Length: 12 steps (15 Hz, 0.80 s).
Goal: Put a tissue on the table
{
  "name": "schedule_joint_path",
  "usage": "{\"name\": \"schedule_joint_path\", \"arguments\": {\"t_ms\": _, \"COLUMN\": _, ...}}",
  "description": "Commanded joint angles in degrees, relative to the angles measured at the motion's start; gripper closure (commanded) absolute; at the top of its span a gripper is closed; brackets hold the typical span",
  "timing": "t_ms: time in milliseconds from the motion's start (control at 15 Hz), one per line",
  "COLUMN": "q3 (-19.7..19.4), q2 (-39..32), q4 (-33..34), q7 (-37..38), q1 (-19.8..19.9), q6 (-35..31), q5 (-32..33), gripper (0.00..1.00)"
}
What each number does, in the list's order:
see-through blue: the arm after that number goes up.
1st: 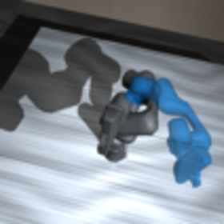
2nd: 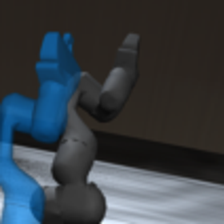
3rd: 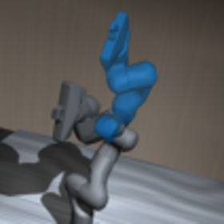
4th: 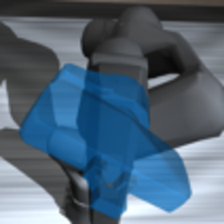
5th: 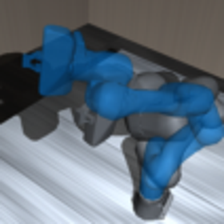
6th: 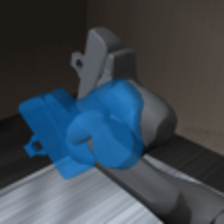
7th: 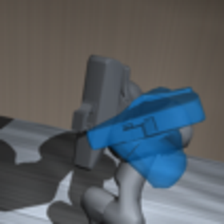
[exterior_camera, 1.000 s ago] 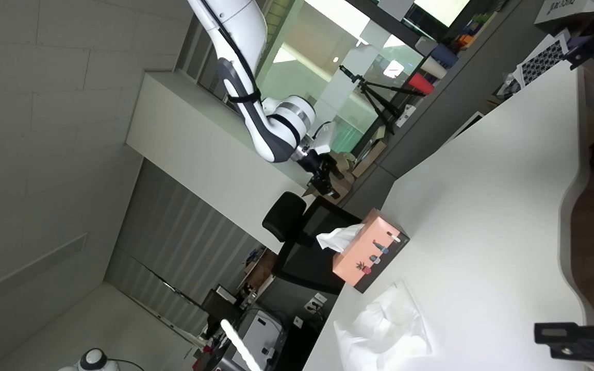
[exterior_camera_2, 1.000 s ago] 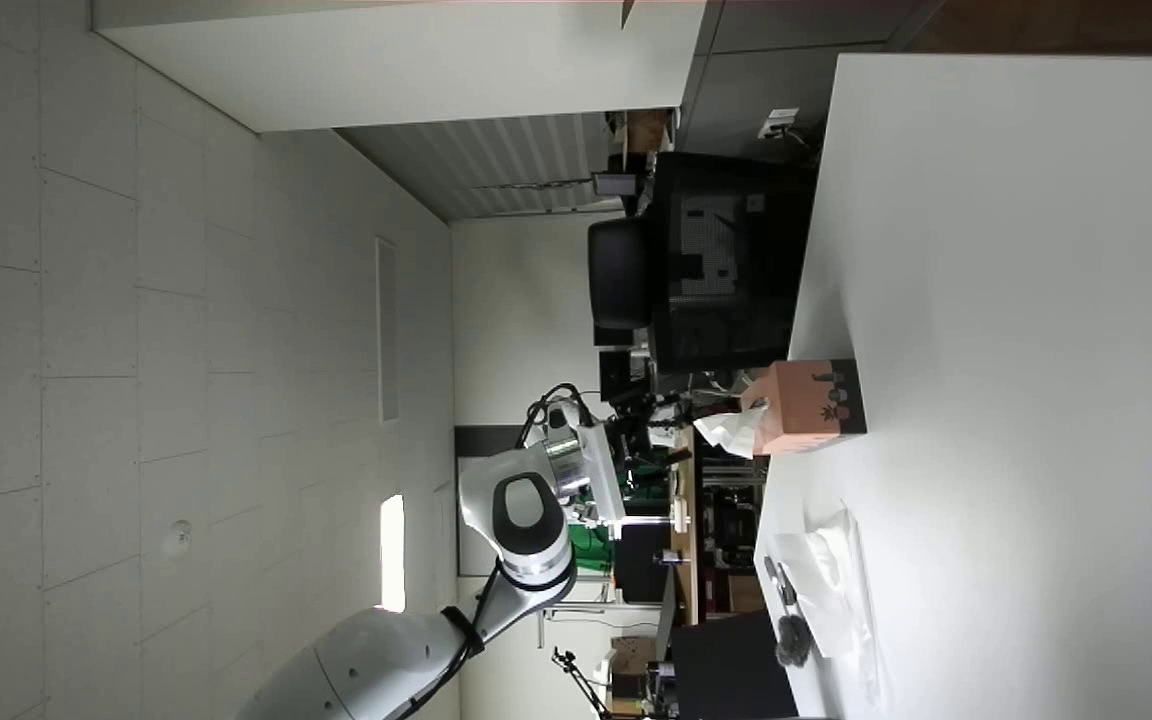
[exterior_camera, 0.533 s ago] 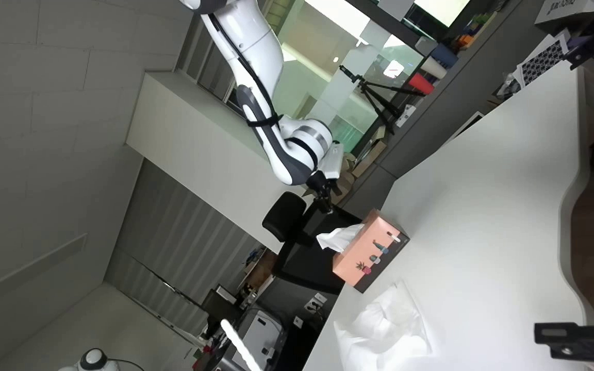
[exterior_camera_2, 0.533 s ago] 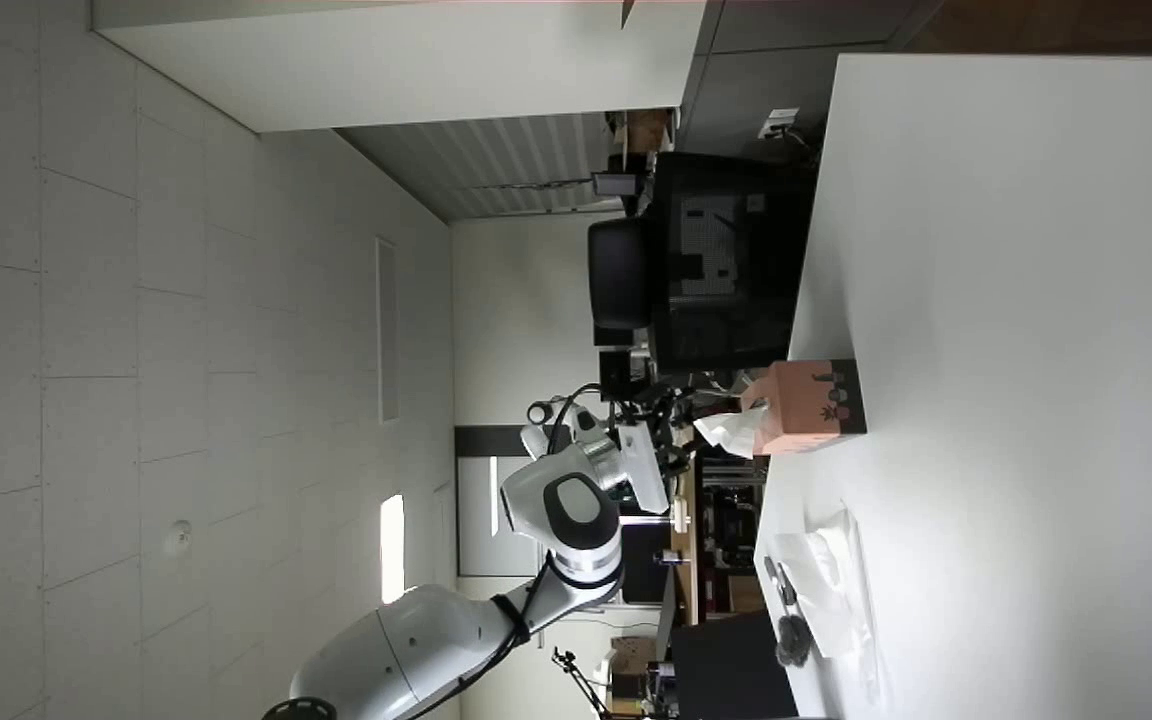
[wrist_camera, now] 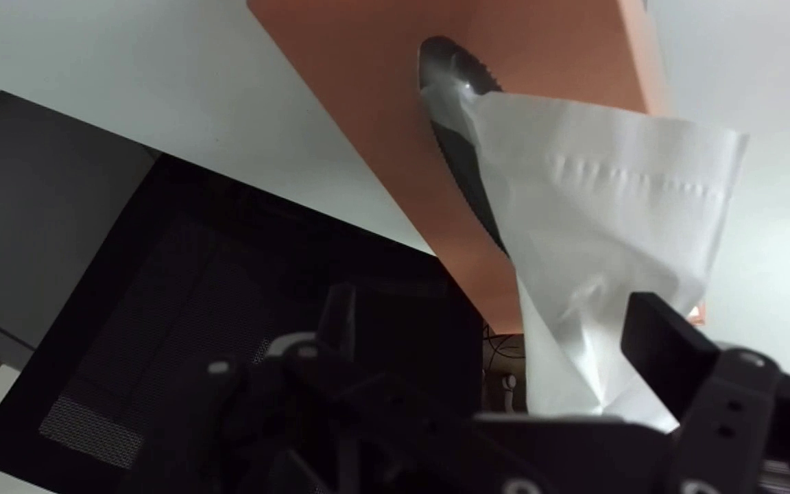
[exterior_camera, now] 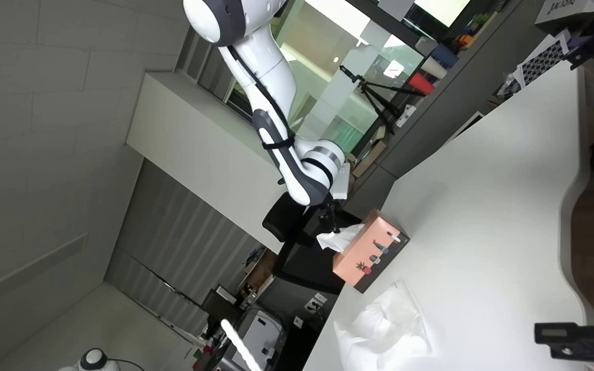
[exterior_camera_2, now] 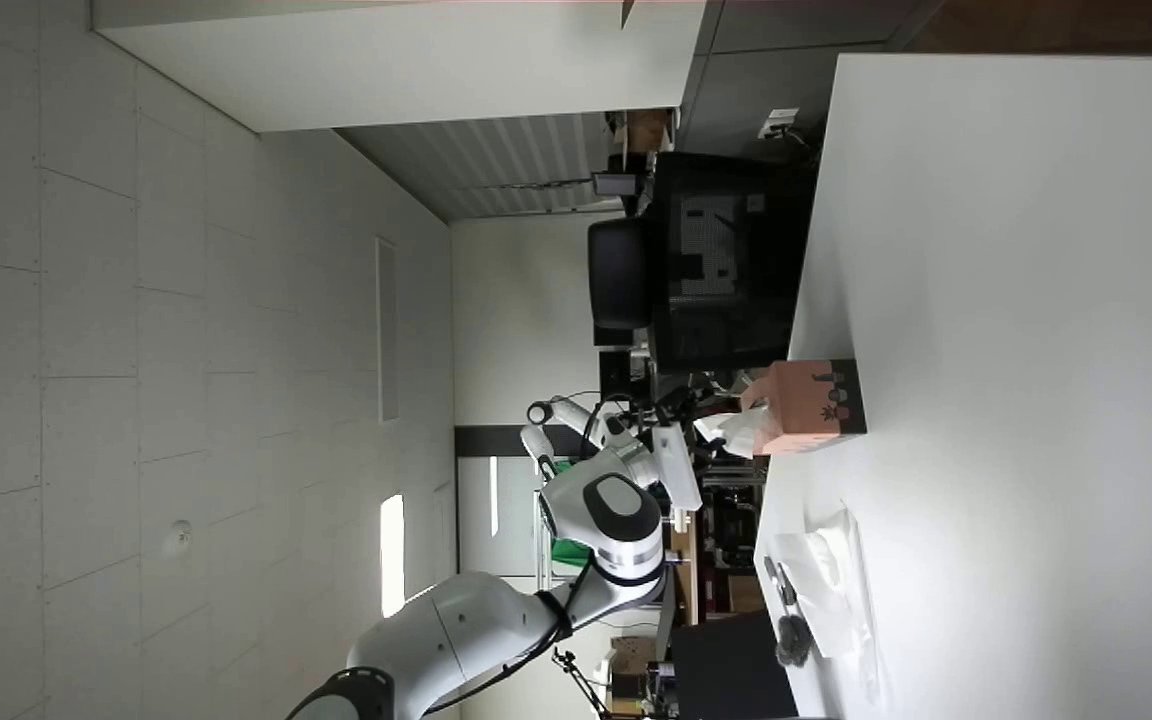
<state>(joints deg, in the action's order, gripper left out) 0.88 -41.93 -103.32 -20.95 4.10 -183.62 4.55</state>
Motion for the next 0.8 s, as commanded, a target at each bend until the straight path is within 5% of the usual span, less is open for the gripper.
{"name": "schedule_joint_path", "arguments": {"t_ms": 0, "q3": 2.1, "q2": -0.6, "q4": 3.5, "q7": 3.7, "q1": 1.4, "q6": 4.1, "q5": 1.6, "gripper": 0.0}}
{"name": "schedule_joint_path", "arguments": {"t_ms": 400, "q3": 8.9, "q2": -0.7, "q4": 5.6, "q7": 1.8, "q1": 4.9, "q6": 12.0, "q5": 0.1, "gripper": 0.0}}
{"name": "schedule_joint_path", "arguments": {"t_ms": 733, "q3": 4.8, "q2": -1.9, "q4": 5.9, "q7": 3.6, "q1": 1.7, "q6": 9.1, "q5": 1.2, "gripper": 0.0}}
